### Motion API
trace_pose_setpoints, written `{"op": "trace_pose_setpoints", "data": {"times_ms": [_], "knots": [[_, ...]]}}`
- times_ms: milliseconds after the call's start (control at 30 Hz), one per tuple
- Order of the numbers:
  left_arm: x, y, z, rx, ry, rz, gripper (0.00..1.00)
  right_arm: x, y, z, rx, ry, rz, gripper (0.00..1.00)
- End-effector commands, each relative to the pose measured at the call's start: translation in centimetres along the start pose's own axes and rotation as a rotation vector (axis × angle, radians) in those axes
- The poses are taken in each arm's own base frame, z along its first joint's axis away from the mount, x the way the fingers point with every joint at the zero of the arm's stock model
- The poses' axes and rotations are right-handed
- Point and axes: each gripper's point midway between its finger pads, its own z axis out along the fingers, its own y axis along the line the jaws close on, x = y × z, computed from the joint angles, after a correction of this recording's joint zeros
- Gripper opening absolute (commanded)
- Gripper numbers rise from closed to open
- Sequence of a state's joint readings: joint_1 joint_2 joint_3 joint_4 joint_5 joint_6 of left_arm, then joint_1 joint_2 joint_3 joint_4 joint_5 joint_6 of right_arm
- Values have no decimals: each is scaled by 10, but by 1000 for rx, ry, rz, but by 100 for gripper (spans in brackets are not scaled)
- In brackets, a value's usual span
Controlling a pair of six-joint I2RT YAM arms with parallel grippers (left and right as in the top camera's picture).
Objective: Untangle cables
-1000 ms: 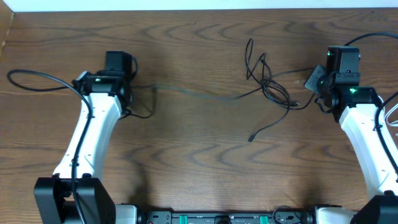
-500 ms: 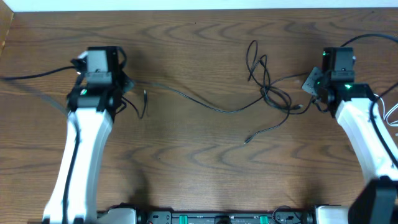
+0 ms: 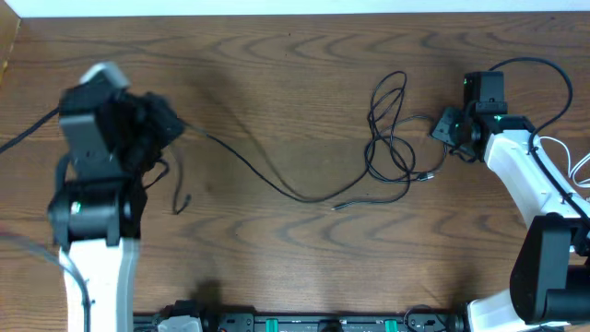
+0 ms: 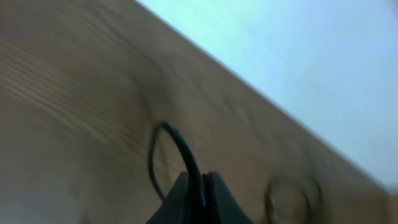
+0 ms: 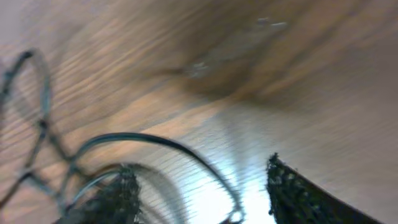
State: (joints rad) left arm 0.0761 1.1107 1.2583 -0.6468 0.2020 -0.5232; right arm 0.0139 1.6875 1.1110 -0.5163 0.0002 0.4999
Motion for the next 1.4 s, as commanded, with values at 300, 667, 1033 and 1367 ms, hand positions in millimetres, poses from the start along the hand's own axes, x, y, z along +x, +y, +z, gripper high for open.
{"op": "trace_pose_setpoints", "data": {"times_ms": [300, 667, 1033, 1367], "knots": [[69, -75, 18, 593, 368, 358, 8, 41, 126, -69, -708, 189, -198, 62], [79, -65, 38, 564, 435, 318, 8, 110, 133, -39, -366, 260, -230, 51], [82, -63, 38, 557, 449, 310, 8, 151, 118, 10, -91, 284, -133, 34], [82, -62, 38, 552, 451, 308, 8, 160, 97, 20, 10, 313, -136, 47]]}}
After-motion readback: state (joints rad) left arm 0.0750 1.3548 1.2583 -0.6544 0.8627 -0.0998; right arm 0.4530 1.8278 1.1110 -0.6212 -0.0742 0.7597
